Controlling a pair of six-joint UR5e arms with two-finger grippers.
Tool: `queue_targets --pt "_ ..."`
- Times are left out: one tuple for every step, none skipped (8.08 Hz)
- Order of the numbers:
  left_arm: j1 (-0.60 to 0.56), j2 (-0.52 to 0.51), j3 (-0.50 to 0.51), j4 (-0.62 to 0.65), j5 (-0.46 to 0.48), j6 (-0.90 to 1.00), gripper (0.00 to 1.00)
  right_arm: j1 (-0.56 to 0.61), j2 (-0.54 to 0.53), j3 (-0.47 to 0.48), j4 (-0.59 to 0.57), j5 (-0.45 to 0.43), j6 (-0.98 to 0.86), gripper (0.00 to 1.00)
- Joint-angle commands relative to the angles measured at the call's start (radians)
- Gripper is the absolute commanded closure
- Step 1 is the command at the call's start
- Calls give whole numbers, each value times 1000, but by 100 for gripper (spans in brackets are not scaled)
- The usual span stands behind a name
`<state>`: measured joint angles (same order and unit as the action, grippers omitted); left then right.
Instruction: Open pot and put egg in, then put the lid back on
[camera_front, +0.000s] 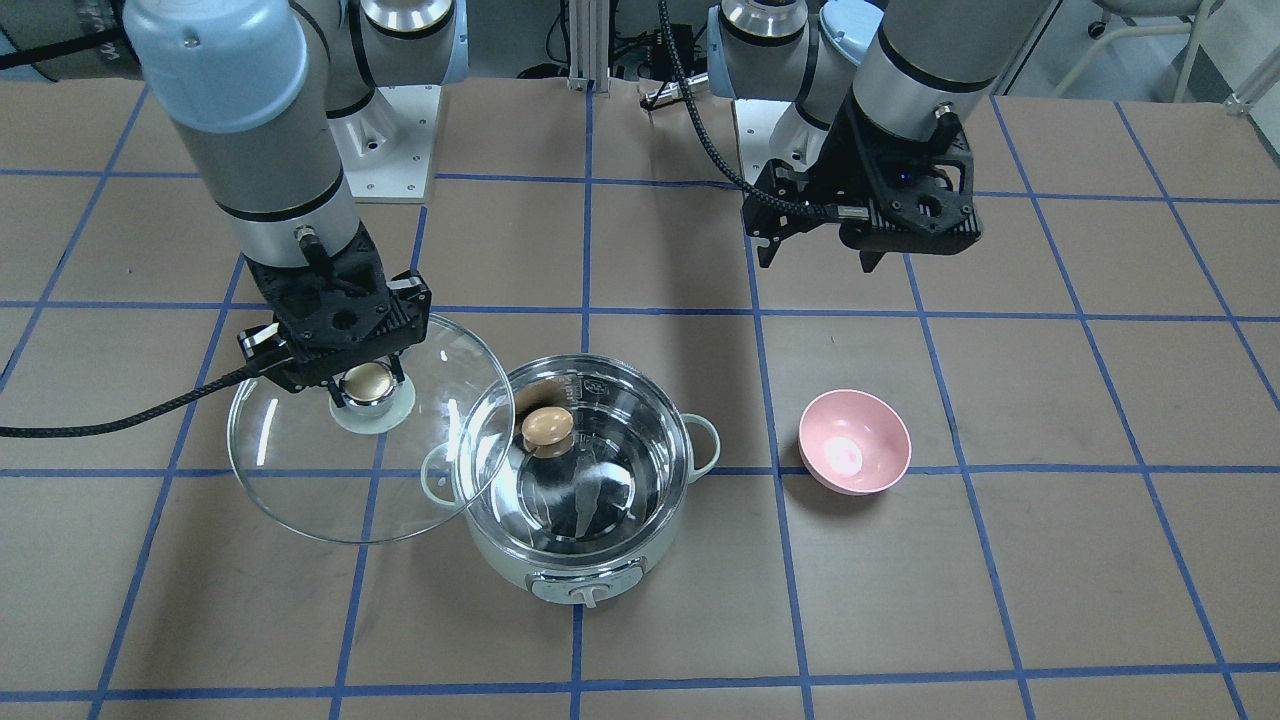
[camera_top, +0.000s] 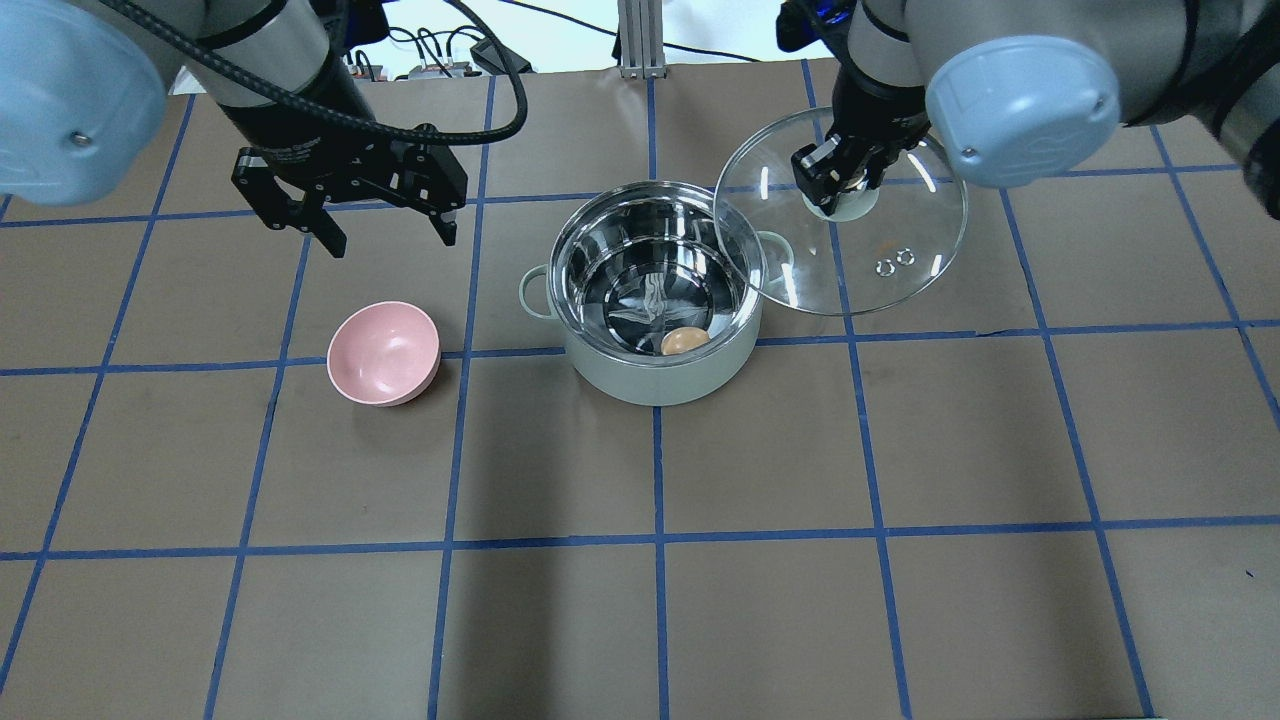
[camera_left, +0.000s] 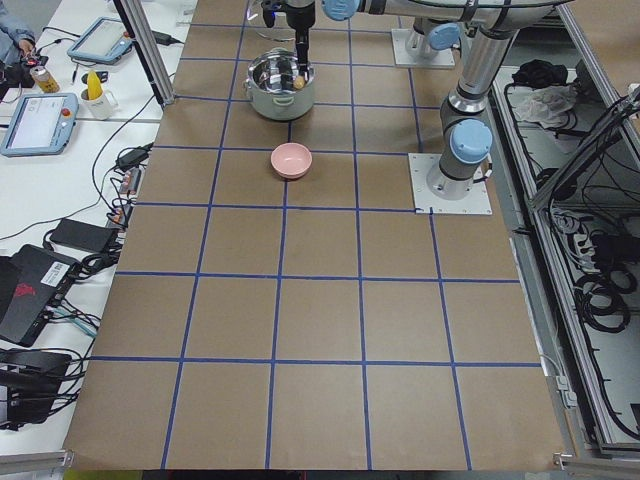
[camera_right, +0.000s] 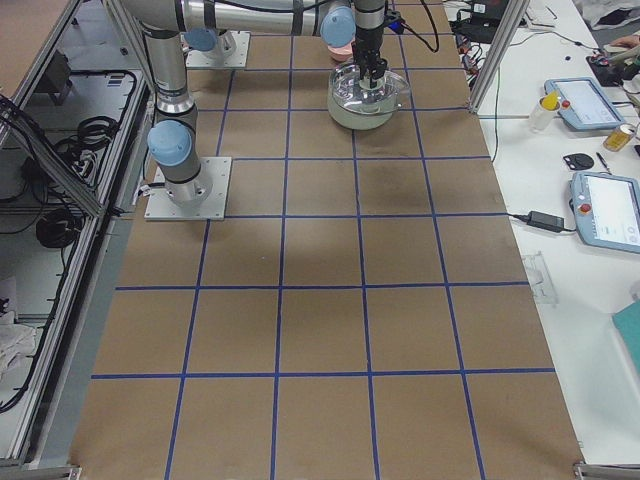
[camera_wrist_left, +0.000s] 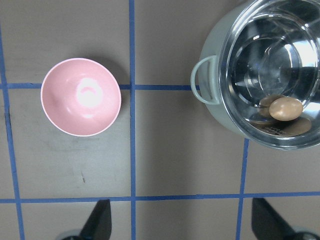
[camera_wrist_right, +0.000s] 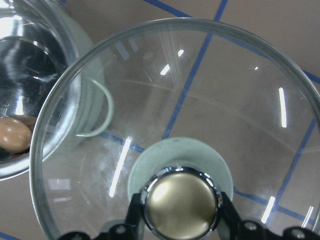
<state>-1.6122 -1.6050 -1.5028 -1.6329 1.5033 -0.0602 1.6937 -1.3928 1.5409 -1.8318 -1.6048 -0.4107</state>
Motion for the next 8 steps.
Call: queue_targets --pt "49 14 16 5 2 63 0 75 34 2 -52 5 1 100" --pt "48 49 12 -10 2 63 0 114 64 1 -88 22 1 100" --pt "51 84 -2 -21 5 65 0 130 89 1 -115 55 1 100" --pt "61 80 1 -24 8 65 0 130 104 -1 -122 89 -5 100" --pt "90 67 15 -18 9 69 0 132 109 -1 -124 115 -8 100" --pt "162 47 15 -21 14 124 0 135 118 -1 -124 135 -11 100" --pt "219 43 3 -16 17 120 0 135 133 -8 -124 167 -13 100" --pt "212 27 6 -7 41 71 0 139 156 -24 -123 172 -13 100"
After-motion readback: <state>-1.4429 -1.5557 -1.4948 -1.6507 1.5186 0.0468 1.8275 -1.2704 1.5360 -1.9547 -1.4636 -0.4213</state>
